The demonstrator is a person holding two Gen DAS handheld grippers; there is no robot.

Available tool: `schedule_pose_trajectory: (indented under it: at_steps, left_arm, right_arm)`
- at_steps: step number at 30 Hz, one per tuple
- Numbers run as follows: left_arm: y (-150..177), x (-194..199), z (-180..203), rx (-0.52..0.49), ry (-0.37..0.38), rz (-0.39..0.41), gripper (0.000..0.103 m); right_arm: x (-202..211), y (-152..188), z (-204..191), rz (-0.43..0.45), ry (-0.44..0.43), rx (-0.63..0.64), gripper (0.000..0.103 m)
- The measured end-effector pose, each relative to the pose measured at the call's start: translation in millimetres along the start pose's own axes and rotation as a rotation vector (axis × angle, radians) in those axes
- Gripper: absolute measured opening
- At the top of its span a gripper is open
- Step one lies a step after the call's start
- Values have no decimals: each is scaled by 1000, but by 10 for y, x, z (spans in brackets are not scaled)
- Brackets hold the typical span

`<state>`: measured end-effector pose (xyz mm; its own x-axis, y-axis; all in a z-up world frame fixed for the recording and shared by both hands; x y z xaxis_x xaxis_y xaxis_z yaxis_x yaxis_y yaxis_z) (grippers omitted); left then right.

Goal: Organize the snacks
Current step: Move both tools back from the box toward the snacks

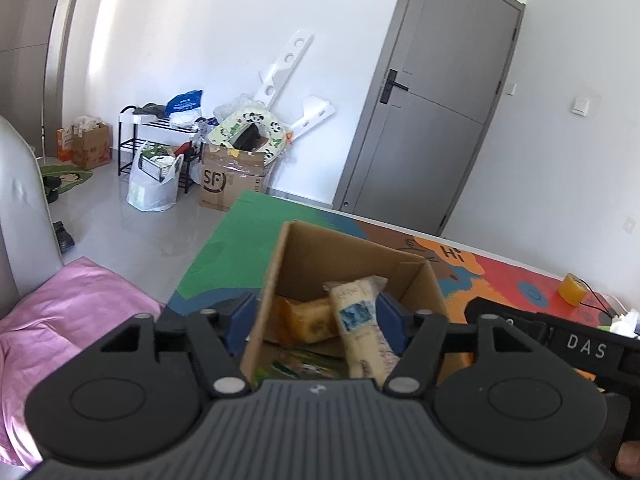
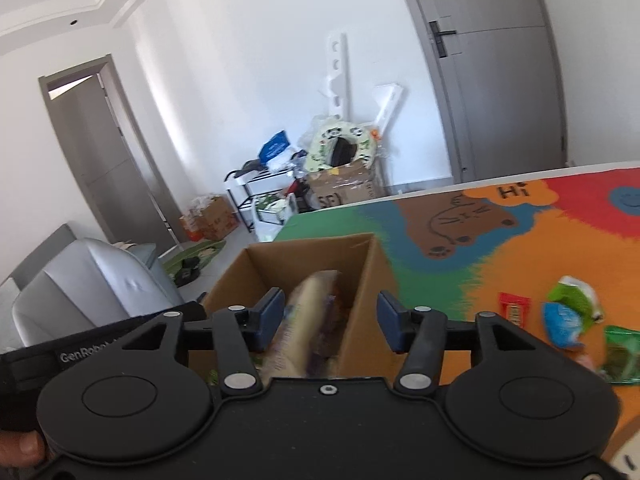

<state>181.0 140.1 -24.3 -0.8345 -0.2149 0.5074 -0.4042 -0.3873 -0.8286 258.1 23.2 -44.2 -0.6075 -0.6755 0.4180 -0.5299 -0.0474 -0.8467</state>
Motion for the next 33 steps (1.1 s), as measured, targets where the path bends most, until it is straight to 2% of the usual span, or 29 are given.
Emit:
schedule_pose_trajectory:
  at_steps: [2,11,27,33]
  left_arm:
    - [31,3,62,-11,8,-4,76]
    - [173,12,377,-52,45,-23,80]
    - [480,46,1222,-152,169,-37,80]
    - [570,-36,1426,-156,178,-50,80]
  right_arm:
    - [71,30,59,1,18,-3,58]
    - [404,193,476,17,102,-50,71]
    - [912,391,1316,51,203,-160,71]
    - [1016,461,1603,59,231,-195,71]
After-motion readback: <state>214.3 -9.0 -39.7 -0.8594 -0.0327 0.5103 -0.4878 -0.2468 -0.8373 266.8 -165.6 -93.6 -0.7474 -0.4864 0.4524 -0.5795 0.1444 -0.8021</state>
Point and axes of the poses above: each gripper's, at about its wrist camera, not at the fingertips, and x roughly against the way its jaws point, z to its right, y to its underside, the point moved 8 cm from there along -x, roughly the way its jaws point
